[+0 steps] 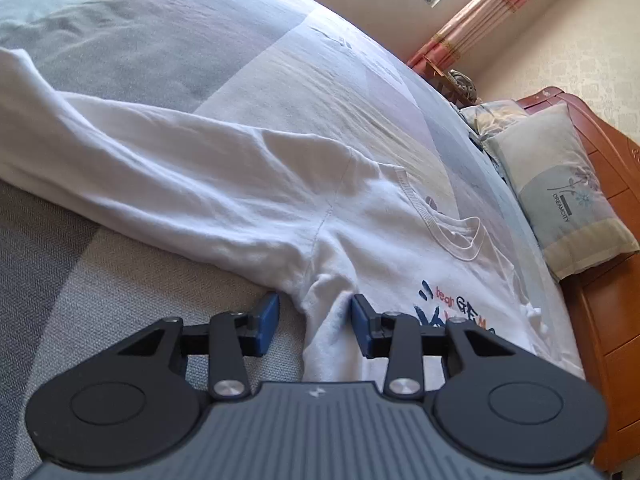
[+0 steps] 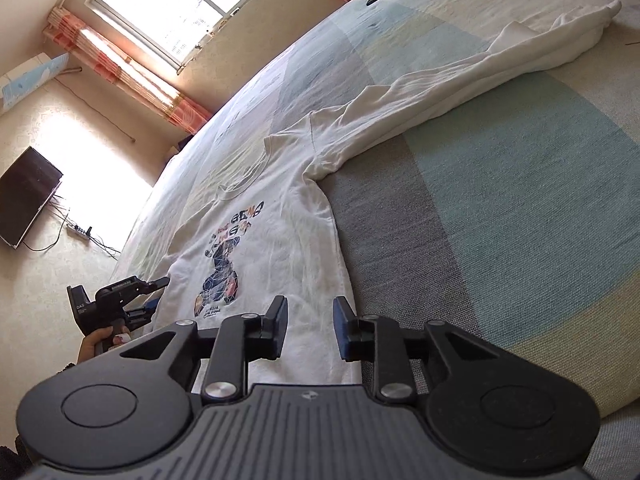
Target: Fold clothes
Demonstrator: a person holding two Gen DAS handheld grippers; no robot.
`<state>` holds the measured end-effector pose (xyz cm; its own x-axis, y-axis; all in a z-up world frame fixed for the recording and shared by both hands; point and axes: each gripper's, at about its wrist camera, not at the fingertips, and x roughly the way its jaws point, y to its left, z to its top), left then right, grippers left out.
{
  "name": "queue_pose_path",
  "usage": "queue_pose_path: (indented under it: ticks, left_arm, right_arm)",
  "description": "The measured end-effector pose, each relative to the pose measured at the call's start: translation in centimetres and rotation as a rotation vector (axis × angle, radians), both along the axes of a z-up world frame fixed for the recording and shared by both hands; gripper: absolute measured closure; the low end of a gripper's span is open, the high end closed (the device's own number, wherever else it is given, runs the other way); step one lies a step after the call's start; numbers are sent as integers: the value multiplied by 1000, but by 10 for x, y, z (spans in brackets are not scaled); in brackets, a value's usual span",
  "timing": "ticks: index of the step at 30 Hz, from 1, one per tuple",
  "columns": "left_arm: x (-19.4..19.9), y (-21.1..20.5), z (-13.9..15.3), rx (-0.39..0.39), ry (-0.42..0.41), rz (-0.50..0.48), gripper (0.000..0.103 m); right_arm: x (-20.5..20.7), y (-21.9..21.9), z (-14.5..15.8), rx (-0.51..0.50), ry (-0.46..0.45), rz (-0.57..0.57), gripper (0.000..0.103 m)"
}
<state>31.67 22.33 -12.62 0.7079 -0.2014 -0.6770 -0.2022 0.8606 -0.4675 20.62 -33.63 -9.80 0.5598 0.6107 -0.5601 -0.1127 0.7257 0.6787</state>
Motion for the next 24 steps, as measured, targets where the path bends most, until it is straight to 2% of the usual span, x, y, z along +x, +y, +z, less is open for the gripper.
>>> queue_pose_path:
  ticks: [1, 5, 9, 13, 16, 19, 22, 23, 24]
  left_arm:
    - [1, -5, 0, 21, -4, -11, 80]
    - [-1, 19, -12, -234, -16, 37, 76]
    - [-18, 49, -34, -460, -80, 143, 73]
    - [-27, 67, -43, -546, -154, 228, 73]
    - [-18, 72, -36, -481, -151, 245, 73]
    - [-8, 72, -23, -331, -142, 251, 77]
    - [2, 85, -7, -148, -120, 273, 77]
    - [4, 92, -3, -109, -105, 283, 78]
    - [5, 99, 0, -103, -94, 288, 78]
  right_arm:
    - [1, 2, 0, -6, -3, 0, 71]
    - [4, 8, 1, -31, -16, -2, 62]
    - [3, 10, 0, -41, -17, 0, 58]
    - [1, 7, -3, -49, -5, -10, 54]
    - [0, 7, -7, -62, 10, -17, 53]
    - [-1, 9, -8, -61, 12, -17, 52]
    - [-2, 9, -8, -75, 19, -22, 51]
    - [-2, 8, -8, -79, 20, -24, 51]
    - [-2, 7, -8, -82, 21, -26, 50]
